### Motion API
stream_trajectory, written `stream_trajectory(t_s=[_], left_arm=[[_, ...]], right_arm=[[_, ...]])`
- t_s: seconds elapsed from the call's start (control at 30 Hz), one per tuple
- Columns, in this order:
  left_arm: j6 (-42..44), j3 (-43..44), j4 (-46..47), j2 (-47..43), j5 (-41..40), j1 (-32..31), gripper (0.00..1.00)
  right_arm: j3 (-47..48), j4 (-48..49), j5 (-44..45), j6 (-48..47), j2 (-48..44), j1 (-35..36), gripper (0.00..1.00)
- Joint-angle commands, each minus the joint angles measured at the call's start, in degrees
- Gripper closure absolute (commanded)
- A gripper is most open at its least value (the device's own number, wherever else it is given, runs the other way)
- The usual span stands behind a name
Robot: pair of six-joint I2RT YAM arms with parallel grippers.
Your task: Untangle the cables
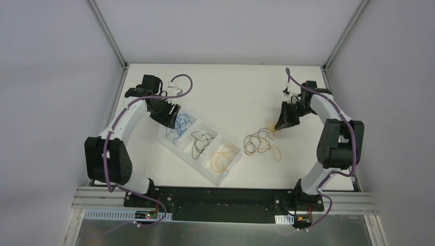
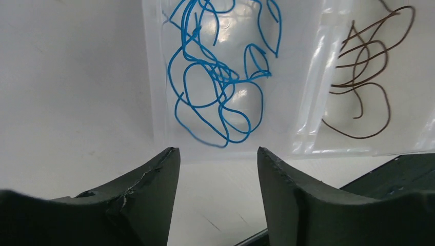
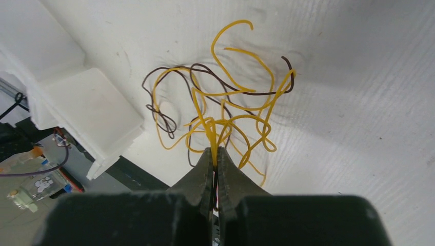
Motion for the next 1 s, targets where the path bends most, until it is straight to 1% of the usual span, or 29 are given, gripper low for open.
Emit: stream_trajectory(t_s=[0.0,0.03,0.1,0.17,0.2,0.3,0.4,0.47,0.53,0.6,0.7,0.77,0.87,0.97], left_arm=[[-3.8,5.6,1.1,-4.8,6.2,-0.4,0.27],[-3.8,7.3,1.2,-5.6,8.0,-0.4,0.21],[-4.0,11.0,1.9,-6.5,12.9,-0.5,0.12],[-4.5,14.3,3.3,-6.5,18.6,-1.7,0.04],[-4.7,15.8,4.3,-6.2,21.3,-2.8,0.02],[-8.4,19.9,8.5,-4.0,26.4,-7.8,0.01],[-12.8,24.6,12.7,0.0,30.4,-14.2,0.01],[-11.3,27.4,13.9,3.5,30.7,-19.3,0.01],[-7.7,29.7,14.2,6.5,30.2,-24.0,0.01],[-4.8,31.6,14.2,9.3,29.9,-28.2,0.05],[-3.4,34.3,14.3,13.4,29.9,-33.0,0.13],[-3.3,35.3,15.3,15.5,29.2,-34.9,0.17],[-3.6,36.6,16.5,18.4,26.5,-36.9,0.33],[-4.5,37.8,16.8,20.0,25.0,-38.2,0.40]], right_arm=[[5.5,-3.8,-7.8,2.5,-4.2,0.7,1.00],[6.6,-4.3,-9.4,3.2,-4.7,0.9,1.00],[9.0,-5.2,-12.5,4.5,-5.8,1.6,1.00],[11.3,-5.8,-15.5,5.6,-7.1,2.4,1.00],[12.4,-6.0,-17.1,5.9,-7.6,2.4,1.00],[14.6,-6.1,-20.6,7.1,-9.3,4.9,1.00],[15.7,-5.9,-24.3,7.4,-11.2,6.6,1.00],[15.5,-5.5,-25.5,7.2,-12.8,7.8,1.00],[15.0,-4.9,-25.8,6.8,-14.1,9.0,1.00],[14.7,-5.0,-25.2,6.3,-15.2,9.8,1.00],[14.3,-6.4,-25.5,5.4,-16.5,10.4,1.00],[13.4,-6.8,-26.2,5.0,-17.4,10.7,1.00],[11.3,-6.2,-26.1,4.8,-18.6,11.6,1.00],[8.5,-6.0,-25.9,4.1,-19.6,11.9,1.00]])
